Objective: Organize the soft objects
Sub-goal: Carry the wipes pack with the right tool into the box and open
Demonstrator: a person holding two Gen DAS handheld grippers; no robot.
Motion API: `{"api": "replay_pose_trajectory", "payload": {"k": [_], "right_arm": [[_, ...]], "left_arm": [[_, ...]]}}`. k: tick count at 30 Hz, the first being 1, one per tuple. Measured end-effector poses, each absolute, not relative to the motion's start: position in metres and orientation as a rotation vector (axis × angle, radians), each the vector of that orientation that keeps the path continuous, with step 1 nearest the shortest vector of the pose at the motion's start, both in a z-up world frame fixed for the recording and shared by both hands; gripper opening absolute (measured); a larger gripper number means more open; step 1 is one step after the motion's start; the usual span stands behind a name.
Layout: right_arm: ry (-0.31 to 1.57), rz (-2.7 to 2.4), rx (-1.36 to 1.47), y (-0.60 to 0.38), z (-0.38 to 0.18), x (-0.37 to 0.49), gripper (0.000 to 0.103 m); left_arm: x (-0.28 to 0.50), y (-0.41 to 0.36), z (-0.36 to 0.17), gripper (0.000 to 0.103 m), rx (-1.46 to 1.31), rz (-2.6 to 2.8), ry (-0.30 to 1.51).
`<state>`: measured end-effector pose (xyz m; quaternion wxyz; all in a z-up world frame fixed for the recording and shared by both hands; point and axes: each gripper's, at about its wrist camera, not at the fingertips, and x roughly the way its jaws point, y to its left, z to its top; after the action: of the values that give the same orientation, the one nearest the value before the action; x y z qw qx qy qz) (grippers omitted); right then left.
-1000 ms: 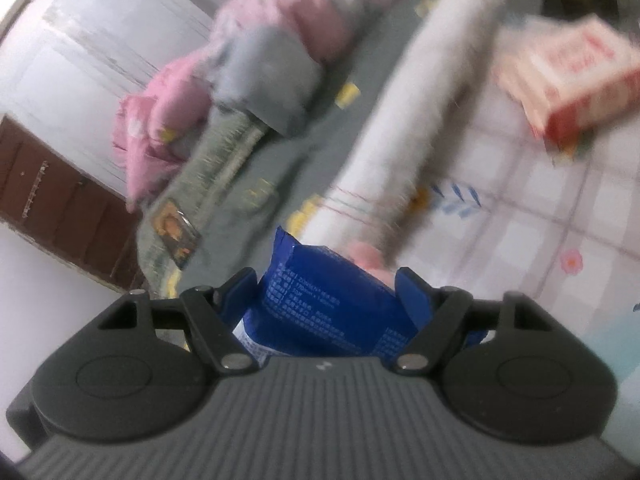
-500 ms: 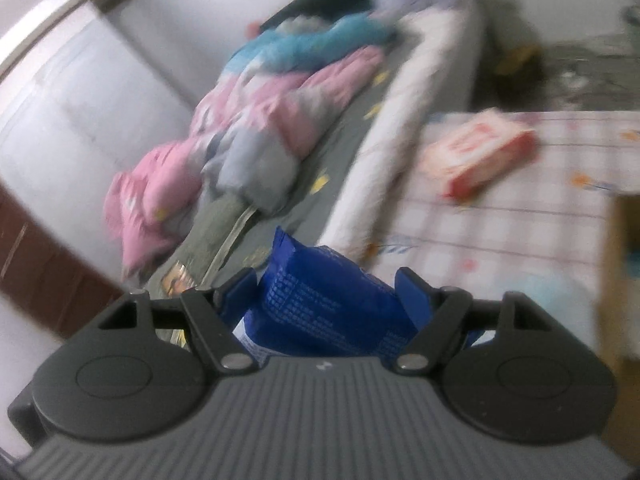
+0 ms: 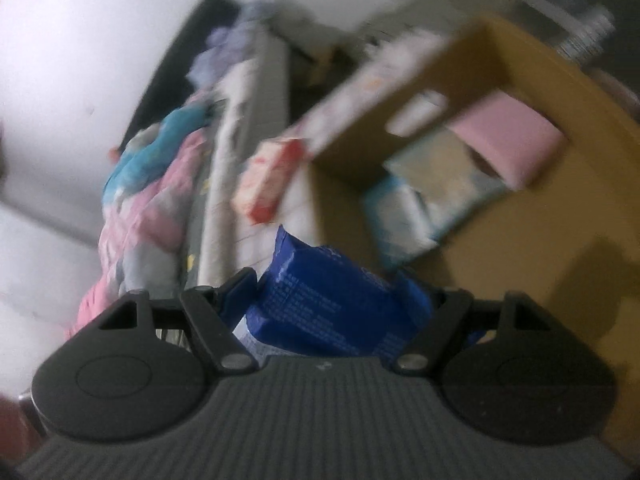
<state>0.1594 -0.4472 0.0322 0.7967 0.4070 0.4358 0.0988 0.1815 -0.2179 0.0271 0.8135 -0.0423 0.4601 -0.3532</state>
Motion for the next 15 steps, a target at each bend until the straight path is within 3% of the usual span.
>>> {"api": "replay_pose_trajectory", "payload": {"k": [5, 9, 15], "right_arm": [[1.020, 0.142, 1.072, -0.474, -0.038, 0.164, 0.077], [1.083, 0.086, 1.066, -0.481, -0.076, 0.173, 0.077], [1.081, 0.043, 0.967, -0.482, -0.090, 0.186, 0.074]], "left_arm": [[0.189, -0.234, 0.016, 0.065, 0.023, -0.684, 0.955], [0.193, -0.220, 0.024, 0.066, 0.000, -0.672, 0.922], [0.184, -0.183, 0.045, 0.067, -0.056, -0.618, 0.860]]}}
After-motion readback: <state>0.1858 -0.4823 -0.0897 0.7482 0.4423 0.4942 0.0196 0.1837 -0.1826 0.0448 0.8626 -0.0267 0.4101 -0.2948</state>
